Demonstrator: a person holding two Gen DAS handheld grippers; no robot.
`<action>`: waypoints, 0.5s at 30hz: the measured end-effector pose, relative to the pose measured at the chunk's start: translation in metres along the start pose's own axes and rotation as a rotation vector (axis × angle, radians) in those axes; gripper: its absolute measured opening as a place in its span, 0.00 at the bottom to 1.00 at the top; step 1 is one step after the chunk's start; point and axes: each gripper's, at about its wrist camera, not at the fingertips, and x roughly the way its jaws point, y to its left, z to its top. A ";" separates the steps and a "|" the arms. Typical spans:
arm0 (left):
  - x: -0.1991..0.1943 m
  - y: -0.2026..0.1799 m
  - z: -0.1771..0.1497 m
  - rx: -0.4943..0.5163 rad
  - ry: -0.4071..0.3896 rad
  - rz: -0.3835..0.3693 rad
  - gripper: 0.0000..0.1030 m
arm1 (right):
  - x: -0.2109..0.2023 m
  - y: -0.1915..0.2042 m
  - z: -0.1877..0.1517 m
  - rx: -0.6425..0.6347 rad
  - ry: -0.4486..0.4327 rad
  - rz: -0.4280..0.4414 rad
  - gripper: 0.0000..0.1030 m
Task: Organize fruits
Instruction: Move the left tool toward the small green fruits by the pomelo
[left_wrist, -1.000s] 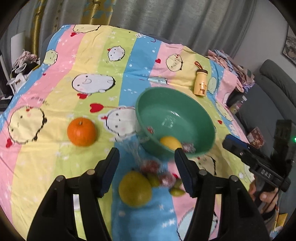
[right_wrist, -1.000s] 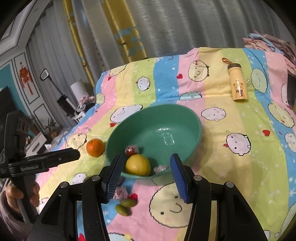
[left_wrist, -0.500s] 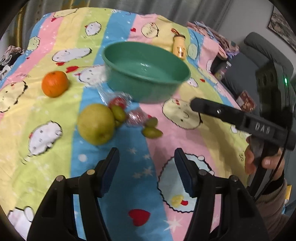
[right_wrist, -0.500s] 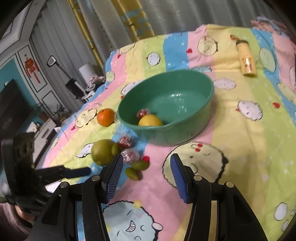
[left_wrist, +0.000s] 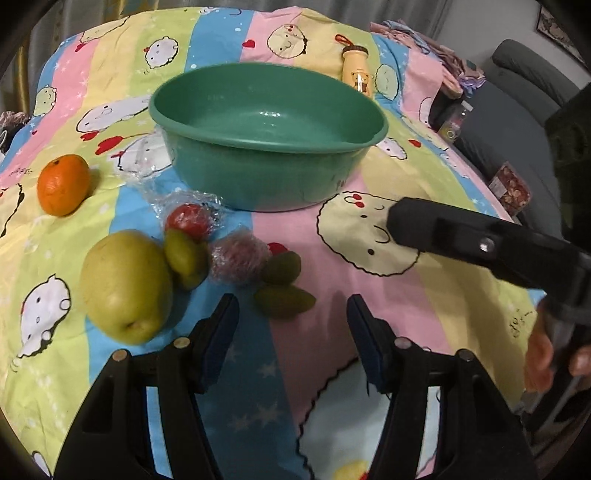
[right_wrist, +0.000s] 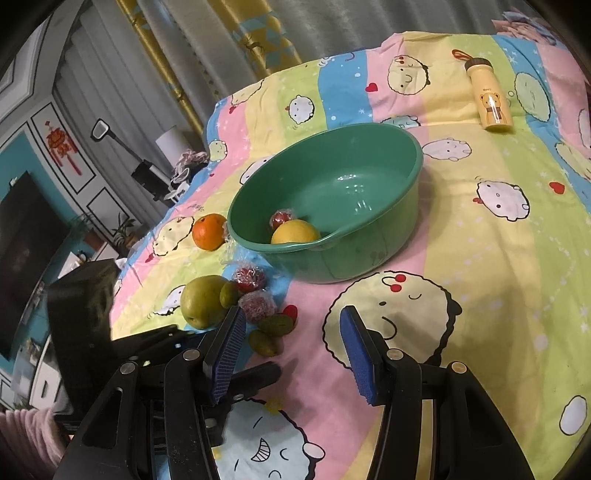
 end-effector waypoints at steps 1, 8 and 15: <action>0.002 0.000 0.000 0.001 -0.003 0.000 0.56 | 0.001 0.000 0.000 0.002 0.002 0.000 0.52; 0.005 0.003 0.002 0.009 -0.022 -0.005 0.34 | 0.005 -0.002 0.000 0.011 0.009 -0.002 0.52; -0.001 0.007 -0.003 0.003 -0.030 -0.020 0.33 | 0.015 -0.001 -0.002 0.007 0.041 0.004 0.52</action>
